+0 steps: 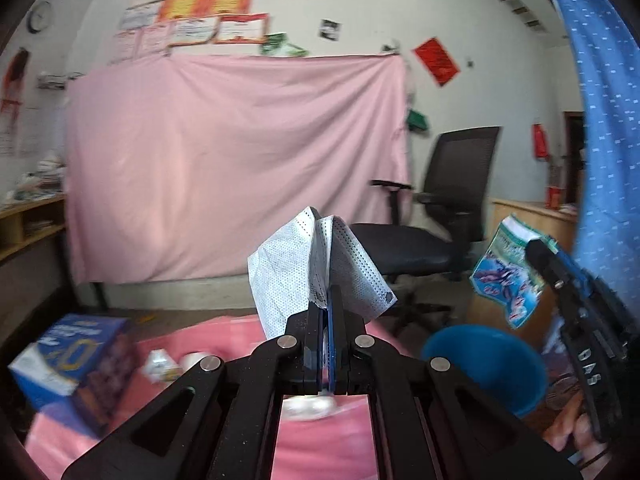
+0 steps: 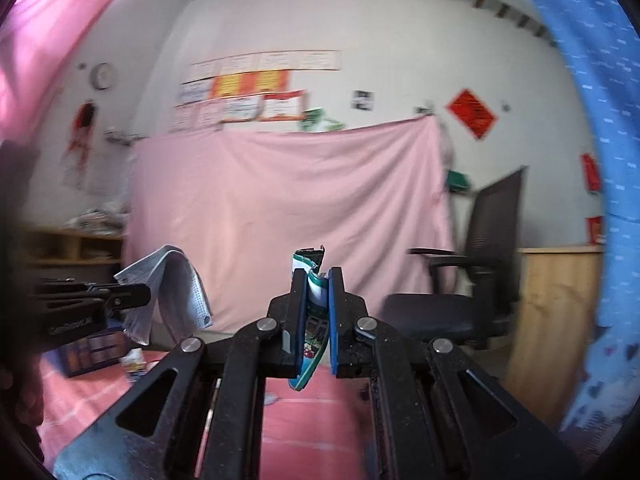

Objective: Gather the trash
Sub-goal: 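Carry the mask and carton in both tools over the blue basin, then open both tools to drop the mask and carton into the basin, then grasp the blue snack bag with the left tool while the right tool grasps a white plastic piece, then carry the snack bag and white piece in both tools over the basin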

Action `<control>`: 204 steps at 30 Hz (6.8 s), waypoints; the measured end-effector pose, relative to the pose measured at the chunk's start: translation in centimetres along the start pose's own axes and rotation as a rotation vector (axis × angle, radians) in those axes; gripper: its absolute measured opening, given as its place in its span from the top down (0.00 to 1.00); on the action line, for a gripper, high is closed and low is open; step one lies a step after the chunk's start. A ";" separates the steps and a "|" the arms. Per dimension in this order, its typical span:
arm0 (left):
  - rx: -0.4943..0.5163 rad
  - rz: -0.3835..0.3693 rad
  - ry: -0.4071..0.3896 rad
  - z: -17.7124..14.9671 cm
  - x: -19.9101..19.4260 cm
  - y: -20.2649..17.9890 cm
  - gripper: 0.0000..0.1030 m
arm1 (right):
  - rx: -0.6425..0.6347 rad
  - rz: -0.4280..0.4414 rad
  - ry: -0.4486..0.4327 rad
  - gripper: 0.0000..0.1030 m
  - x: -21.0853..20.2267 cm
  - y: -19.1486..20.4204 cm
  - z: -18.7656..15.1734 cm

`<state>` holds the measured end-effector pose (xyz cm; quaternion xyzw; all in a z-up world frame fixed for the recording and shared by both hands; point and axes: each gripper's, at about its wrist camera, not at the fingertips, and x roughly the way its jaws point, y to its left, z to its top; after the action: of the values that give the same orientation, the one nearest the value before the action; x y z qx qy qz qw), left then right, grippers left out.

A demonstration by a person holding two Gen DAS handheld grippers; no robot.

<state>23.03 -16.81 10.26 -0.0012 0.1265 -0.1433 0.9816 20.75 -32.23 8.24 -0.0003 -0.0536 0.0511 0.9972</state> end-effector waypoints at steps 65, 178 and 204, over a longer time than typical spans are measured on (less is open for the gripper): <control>-0.137 0.151 -0.061 -2.7 0.2 2.3 0.01 | 0.175 -0.054 0.146 0.00 2.0 -5.3 -1.1; 0.129 -0.159 -0.028 -2.2 3.9 -6.2 1.00 | 0.167 -0.088 0.212 0.62 0.4 -8.5 -3.7; 0.100 -0.386 0.447 -6.4 16.5 -15.9 1.00 | 0.487 -0.325 0.615 0.60 2.8 -19.9 -11.3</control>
<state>32.31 -36.46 0.55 0.0549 0.3295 -0.3300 0.8829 26.75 -51.70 -2.54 0.2287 0.2609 -0.0982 0.9327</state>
